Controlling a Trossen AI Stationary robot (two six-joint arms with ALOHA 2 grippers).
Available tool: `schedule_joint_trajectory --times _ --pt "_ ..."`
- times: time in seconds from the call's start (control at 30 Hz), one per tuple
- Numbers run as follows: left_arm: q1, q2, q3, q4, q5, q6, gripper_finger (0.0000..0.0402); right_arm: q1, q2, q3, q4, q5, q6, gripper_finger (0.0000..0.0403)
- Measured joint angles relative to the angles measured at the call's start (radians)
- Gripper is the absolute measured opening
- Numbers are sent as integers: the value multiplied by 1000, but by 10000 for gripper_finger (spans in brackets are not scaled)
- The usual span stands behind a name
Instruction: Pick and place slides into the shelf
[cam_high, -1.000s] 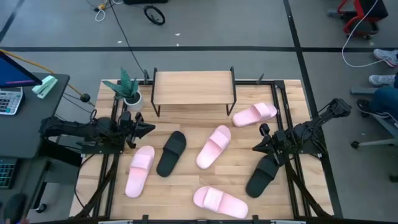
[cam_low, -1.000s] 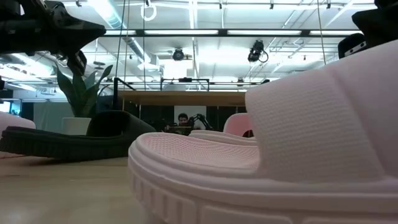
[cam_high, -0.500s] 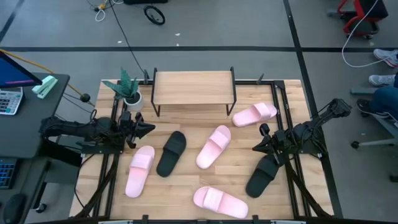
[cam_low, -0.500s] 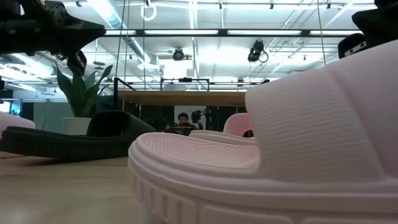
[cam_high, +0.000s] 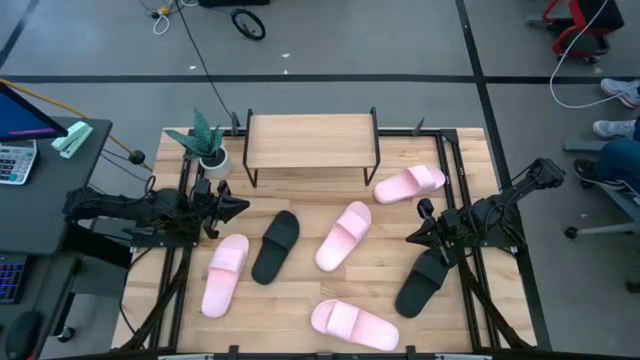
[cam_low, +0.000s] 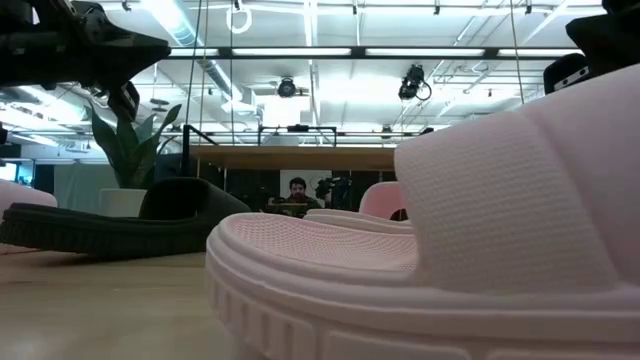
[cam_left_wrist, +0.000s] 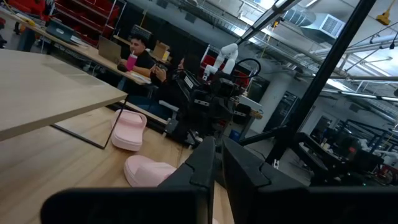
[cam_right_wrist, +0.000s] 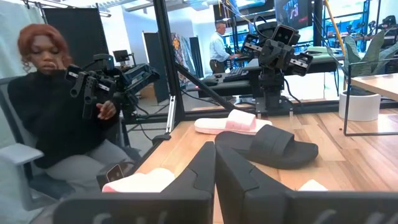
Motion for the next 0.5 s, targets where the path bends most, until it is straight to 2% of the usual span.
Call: schedule_joint_trajectory --times 0.3,0.5 --pt "0 0 0 0 0 0 23 0 0 0 0 0 0 14" --pt "0 0 0 0 0 0 30 0 0 0 0 0 0 14"
